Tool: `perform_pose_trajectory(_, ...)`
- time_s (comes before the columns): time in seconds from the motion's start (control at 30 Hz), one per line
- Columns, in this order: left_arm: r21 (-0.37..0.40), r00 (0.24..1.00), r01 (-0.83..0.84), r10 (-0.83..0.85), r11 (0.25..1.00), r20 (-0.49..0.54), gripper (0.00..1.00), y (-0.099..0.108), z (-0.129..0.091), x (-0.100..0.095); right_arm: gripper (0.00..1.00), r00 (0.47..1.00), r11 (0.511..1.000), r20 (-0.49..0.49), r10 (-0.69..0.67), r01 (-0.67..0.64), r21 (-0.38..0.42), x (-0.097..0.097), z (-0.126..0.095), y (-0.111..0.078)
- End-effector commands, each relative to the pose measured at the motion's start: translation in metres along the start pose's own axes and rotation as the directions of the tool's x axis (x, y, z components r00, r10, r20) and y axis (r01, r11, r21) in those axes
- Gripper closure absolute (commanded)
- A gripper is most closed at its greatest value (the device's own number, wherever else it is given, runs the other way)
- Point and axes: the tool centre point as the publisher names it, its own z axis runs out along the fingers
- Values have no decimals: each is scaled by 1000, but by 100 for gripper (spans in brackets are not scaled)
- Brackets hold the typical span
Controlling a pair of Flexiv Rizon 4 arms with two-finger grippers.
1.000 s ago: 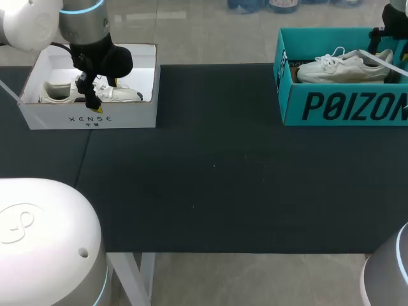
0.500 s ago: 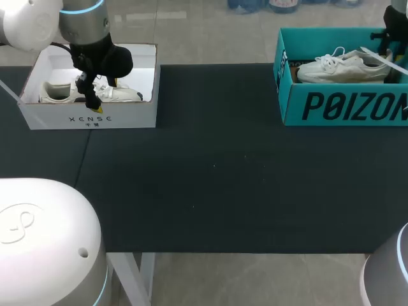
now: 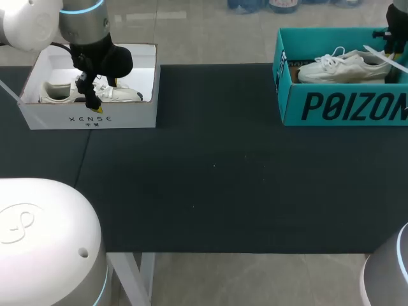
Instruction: Take the shoe out of the shoebox, open the shoe tongue, remove and reinsert the insole, then place the shoe into the shoebox
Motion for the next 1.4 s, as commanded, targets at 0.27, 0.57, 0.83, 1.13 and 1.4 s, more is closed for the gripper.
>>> perform_pose_trajectory(0.27, -1, 1000, -1, 1, 1000, 1, 0, 0, 0, 1, 100, 999, 998, -30, 17, -19, -54, -7, -47, -5)
perform_pose_trajectory(0.57, -1, 1000, -1, 1, 1000, 1, 0, 0, 0, 1, 100, 998, 992, -48, 30, -36, -122, -16, -107, -17)
perform_pose_trajectory(0.83, -1, 1000, -1, 1, 1000, 1, 0, 0, 0, 1, 100, 998, 987, -56, 32, -40, -154, -23, -159, -33)
perform_pose_trajectory(1.13, -1, 1000, -1, 1, 1000, 1, 0, 0, 0, 1, 100, 998, 978, -60, 6, -19, -207, -14, -216, -72)
perform_pose_trajectory(1.4, -1, 1000, -1, 1, 1000, 1, 0, 0, 0, 1, 100, 995, 945, -78, 58, -80, -317, 3, -247, -145)
